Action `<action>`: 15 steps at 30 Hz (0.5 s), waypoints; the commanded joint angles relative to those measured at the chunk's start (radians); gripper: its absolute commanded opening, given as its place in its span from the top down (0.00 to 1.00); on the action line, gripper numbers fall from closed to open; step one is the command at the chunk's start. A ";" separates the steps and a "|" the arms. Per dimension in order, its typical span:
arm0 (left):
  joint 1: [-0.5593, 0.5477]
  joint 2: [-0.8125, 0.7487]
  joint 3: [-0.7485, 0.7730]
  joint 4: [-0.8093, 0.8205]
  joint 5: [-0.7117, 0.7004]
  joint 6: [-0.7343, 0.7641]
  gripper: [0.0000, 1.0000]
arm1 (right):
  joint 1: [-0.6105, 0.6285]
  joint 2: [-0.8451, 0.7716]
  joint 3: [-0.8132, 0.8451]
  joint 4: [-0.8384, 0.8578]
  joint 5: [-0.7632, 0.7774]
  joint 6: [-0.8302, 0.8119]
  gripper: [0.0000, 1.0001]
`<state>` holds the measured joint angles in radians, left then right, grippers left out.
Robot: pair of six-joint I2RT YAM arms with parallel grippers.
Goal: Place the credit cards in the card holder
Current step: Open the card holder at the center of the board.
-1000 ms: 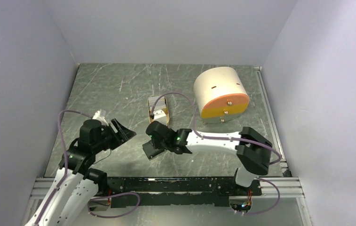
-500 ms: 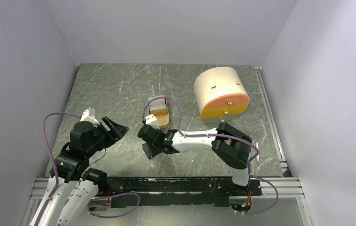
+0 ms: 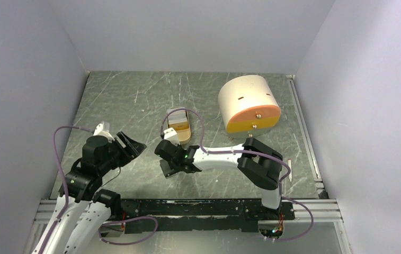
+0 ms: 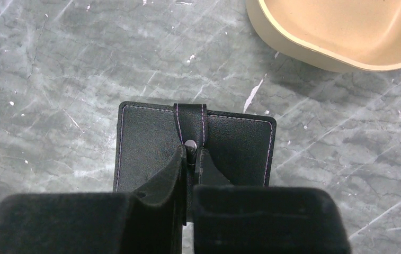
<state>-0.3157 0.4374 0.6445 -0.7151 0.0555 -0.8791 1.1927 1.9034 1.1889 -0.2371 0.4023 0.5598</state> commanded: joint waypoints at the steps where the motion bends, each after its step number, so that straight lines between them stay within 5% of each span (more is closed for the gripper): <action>1: 0.007 0.033 -0.031 0.049 0.062 0.006 0.32 | -0.007 -0.050 -0.028 -0.008 0.027 0.019 1.00; 15: 0.006 0.166 -0.202 0.306 0.343 -0.034 0.38 | -0.076 -0.469 -0.236 0.032 -0.106 0.262 1.00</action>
<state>-0.3157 0.5674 0.4820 -0.5381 0.2703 -0.8898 1.1259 1.5349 1.0153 -0.2283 0.3202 0.7097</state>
